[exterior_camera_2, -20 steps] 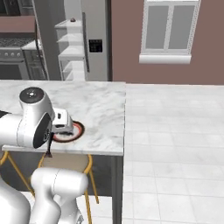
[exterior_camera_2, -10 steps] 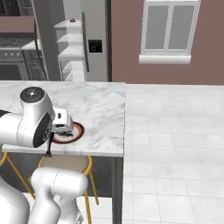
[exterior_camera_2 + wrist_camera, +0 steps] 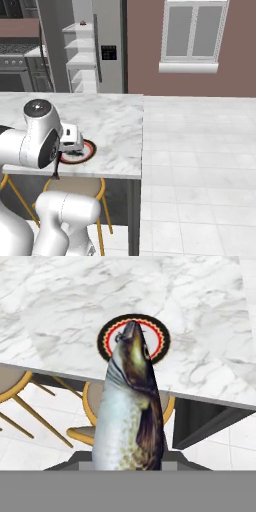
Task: Take the fish from the fridge and place it on the digital scale on the counter by the fridge. Wait a few seconds for a reading, then move it to the plate on the dining counter.
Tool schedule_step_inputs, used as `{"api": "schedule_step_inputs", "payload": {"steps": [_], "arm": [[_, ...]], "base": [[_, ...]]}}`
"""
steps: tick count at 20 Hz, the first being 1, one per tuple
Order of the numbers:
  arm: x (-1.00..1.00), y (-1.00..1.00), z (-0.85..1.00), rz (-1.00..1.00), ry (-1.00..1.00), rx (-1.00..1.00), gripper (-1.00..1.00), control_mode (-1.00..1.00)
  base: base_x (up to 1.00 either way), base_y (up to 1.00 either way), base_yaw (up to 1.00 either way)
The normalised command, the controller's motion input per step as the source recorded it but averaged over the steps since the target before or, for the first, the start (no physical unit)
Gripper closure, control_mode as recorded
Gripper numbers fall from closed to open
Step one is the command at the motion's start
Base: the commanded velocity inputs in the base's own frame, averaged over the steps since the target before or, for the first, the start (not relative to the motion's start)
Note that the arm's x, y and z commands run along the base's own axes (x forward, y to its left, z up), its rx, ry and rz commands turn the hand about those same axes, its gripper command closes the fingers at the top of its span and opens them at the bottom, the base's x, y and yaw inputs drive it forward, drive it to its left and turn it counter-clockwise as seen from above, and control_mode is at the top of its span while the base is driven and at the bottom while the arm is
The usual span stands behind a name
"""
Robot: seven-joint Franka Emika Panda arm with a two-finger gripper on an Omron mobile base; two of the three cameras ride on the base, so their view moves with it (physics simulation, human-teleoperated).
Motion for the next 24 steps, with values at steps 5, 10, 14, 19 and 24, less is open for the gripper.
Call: {"api": "schedule_step_inputs", "payload": {"steps": [5,10,14,19,24], "arm": [[0.61,0.13,-0.09,0.00,0.10,0.00,1.00,-1.00],[0.98,0.22,-0.42,0.00,0.07,0.00,1.00,-1.00],[1.00,0.26,-0.83,0.00,0.03,0.00,1.00,-1.00],[1.00,0.27,-0.73,0.00,0.08,0.00,1.00,-1.00],[0.91,0.15,-0.24,0.00,0.20,-0.01,1.00,-1.00]], "base": [[0.00,0.00,0.00],[0.00,0.00,0.00],[0.00,0.00,0.00],[0.00,0.00,0.00],[0.00,0.00,0.00]]}}
